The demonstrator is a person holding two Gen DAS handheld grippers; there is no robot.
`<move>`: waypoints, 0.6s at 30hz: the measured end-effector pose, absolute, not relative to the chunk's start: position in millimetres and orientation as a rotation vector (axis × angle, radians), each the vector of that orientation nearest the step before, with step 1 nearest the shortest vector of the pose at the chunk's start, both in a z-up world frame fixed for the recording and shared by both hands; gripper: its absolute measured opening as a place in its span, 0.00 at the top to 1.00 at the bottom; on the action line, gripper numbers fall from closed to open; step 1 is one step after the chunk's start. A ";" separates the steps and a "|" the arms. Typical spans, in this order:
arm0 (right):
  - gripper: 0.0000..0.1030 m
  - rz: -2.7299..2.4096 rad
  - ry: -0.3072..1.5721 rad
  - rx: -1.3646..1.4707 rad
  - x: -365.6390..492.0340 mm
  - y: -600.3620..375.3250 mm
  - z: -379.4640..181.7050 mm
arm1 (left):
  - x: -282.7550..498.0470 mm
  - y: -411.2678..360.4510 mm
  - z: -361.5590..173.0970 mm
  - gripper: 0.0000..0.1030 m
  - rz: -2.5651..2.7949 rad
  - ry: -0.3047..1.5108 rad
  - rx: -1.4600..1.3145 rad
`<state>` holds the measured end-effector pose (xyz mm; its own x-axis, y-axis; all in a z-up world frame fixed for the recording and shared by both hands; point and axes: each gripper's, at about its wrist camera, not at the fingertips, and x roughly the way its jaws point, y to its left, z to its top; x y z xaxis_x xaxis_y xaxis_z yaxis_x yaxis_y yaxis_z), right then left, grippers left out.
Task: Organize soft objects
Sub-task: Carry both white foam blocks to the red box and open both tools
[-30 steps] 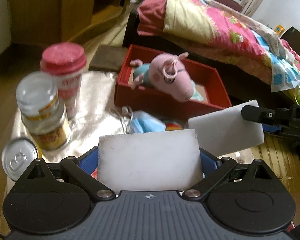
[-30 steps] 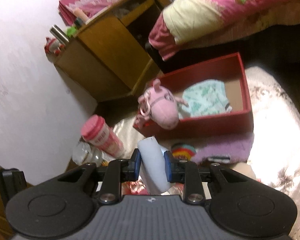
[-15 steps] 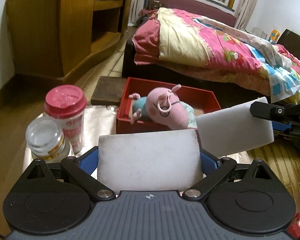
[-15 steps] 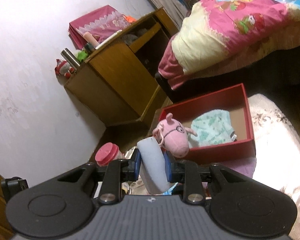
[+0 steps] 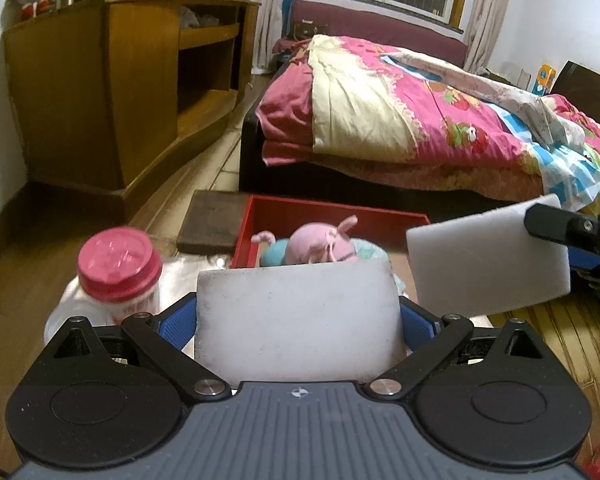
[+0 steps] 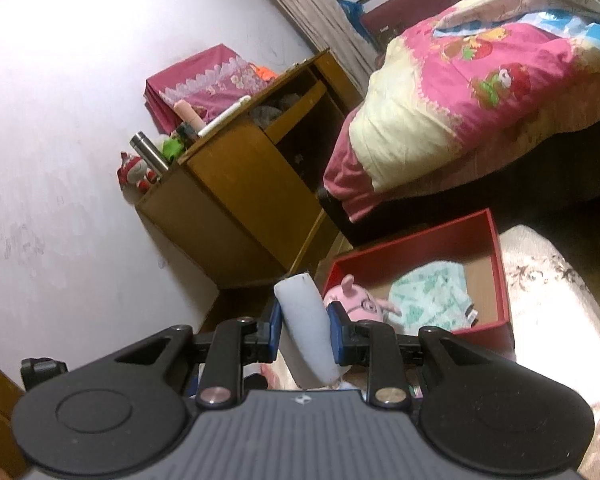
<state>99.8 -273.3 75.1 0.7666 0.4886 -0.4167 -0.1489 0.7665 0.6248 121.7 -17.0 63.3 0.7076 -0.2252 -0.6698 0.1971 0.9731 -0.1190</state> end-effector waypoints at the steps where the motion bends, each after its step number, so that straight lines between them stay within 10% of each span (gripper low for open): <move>1: 0.97 0.367 0.600 0.605 100.4 -274.4 75.6 | 124.0 -18.4 64.3 0.09 -0.235 0.746 -0.042; 18: 0.97 0.273 0.561 0.567 145.3 -291.2 77.6 | 194.4 -51.5 65.8 0.09 -0.240 0.741 0.012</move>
